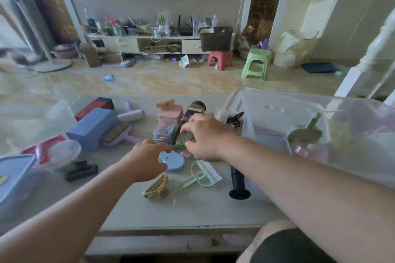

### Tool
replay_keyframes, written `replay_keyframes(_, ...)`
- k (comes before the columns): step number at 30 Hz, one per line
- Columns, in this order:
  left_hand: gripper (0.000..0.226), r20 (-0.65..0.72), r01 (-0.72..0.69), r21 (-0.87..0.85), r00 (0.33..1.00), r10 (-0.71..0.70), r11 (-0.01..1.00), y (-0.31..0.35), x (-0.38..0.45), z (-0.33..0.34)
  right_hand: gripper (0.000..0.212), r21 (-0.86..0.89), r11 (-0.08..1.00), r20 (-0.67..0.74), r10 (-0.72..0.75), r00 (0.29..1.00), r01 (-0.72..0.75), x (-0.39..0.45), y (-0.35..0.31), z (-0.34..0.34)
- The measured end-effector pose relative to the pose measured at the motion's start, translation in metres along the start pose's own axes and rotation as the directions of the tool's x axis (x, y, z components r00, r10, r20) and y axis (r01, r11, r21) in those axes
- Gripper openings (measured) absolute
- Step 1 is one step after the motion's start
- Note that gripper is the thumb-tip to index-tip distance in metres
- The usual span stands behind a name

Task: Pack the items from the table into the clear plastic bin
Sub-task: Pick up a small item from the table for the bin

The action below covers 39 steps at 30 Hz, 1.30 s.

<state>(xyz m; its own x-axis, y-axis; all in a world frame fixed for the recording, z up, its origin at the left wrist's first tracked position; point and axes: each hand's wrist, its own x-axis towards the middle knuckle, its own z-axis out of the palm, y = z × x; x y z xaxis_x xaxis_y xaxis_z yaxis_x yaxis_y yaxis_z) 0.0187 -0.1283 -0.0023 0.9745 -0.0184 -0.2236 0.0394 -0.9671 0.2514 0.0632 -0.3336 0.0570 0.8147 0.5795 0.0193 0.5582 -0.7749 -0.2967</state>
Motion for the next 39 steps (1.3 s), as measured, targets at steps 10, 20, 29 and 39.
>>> replay_keyframes(10, 0.086, 0.335, -0.07, -0.06, 0.938, 0.086, 0.996, -0.033, 0.02, 0.054, 0.037, -0.259, 0.966, 0.436, 0.132, 0.89, -0.017, 0.024, 0.005, 0.117)
replay_keyframes(20, 0.061, 0.056, 0.049, -0.273, 0.998, -0.035, 0.961, -0.037, 0.011, 0.019, 0.047, -0.176, 0.982, 0.376, 0.134, 0.917, -0.071, 0.01, -0.029, 0.084)
replay_keyframes(29, 0.033, -0.391, -0.258, -0.488, 0.919, 0.055, 0.834, 0.083, -0.007, -0.061, 0.018, 0.29, 0.935, -0.439, -0.058, 0.897, 0.202, -0.061, 0.019, -0.122)
replay_keyframes(39, 0.048, -0.427, -0.55, -0.219, 0.797, 0.428, 0.806, 0.275, 0.086, -0.048, 0.006, 0.081, 0.941, -0.259, 0.339, 0.905, -0.329, -0.065, 0.217, -0.102)
